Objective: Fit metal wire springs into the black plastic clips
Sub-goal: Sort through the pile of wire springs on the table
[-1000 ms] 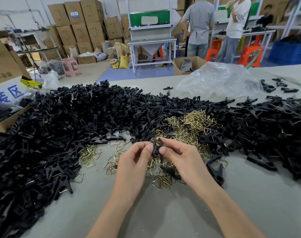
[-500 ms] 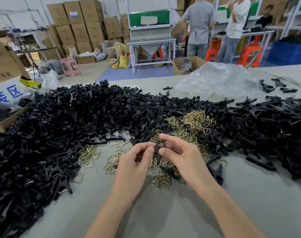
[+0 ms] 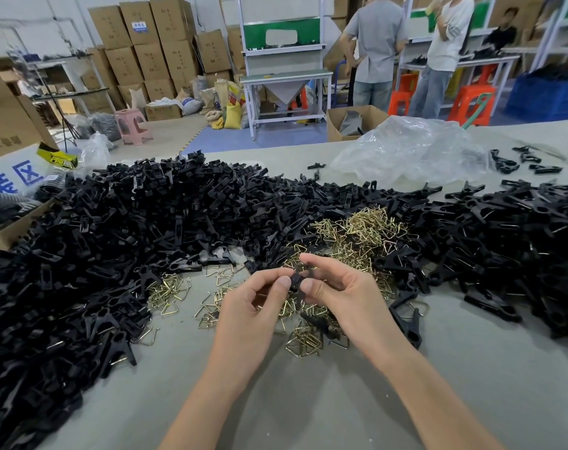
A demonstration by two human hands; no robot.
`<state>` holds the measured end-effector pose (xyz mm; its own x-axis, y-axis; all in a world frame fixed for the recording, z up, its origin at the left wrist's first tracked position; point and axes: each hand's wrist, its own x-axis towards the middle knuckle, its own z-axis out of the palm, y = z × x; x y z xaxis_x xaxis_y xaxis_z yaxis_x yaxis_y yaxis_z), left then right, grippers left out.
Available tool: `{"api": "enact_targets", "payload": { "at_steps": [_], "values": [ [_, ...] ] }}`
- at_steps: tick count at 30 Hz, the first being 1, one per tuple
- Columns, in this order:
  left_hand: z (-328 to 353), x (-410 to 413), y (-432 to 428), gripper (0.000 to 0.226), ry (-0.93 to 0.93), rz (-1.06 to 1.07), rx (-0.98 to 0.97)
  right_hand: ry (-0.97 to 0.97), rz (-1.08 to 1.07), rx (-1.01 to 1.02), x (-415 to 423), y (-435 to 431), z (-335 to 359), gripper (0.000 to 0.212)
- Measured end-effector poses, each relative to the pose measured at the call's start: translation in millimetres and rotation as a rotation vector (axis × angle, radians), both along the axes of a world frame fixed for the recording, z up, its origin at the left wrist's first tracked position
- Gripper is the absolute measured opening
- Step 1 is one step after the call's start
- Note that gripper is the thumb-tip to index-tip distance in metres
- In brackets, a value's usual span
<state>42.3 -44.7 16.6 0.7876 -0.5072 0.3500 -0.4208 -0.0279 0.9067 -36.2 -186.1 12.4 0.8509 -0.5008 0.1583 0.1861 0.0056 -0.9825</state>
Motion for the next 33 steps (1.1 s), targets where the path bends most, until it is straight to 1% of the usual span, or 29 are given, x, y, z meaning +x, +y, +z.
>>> {"api": "enact_targets", "payload": {
  "at_steps": [5,9,12,13,15,18,19,21,25,28,33],
  "values": [
    [-2.0,0.7,0.4,0.022,-0.039,-0.006,0.028,-0.013,0.022,-0.016,-2.3,-0.7,2.1,0.035],
    [-2.8,2.2,2.5,0.024,-0.058,-0.020,0.044,-0.021,0.030,-0.045,-3.8,-1.6,1.9,0.028],
    [-5.3,4.2,2.5,0.023,-0.030,0.000,0.056,-0.040,-0.022,-0.056,-2.3,-2.8,0.3,0.022],
    [-6.6,5.8,3.3,0.022,-0.045,0.024,0.084,-0.054,-0.051,-0.036,-2.1,-3.8,-0.2,0.023],
    [-9.3,9.0,6.3,0.024,-0.171,0.052,0.241,-0.091,-0.118,0.020,-2.4,-6.8,-0.7,0.029],
    [-12.8,8.6,9.1,0.042,-0.451,-0.026,0.613,-0.137,-0.193,0.062,-2.0,-10.5,-0.9,0.022],
    [-13.9,8.2,8.0,0.046,-0.508,-0.038,0.697,-0.151,-0.206,0.082,-1.4,-10.8,-0.9,0.021],
    [-14.0,8.0,4.7,0.046,-0.531,-0.026,0.770,-0.159,-0.228,0.106,-0.3,-11.5,-2.0,0.021],
    [-12.4,11.7,2.6,0.034,-0.486,0.025,0.719,-0.145,-0.246,0.102,-0.1,-12.7,-3.7,0.021],
    [-13.3,16.7,5.1,0.028,-0.460,0.037,0.687,-0.134,-0.245,0.104,-0.3,-13.6,-4.2,0.021],
    [-12.6,20.6,9.9,0.023,-0.404,0.089,0.526,-0.108,-0.241,0.099,-0.8,-12.1,-2.1,0.022]
  ]
}}
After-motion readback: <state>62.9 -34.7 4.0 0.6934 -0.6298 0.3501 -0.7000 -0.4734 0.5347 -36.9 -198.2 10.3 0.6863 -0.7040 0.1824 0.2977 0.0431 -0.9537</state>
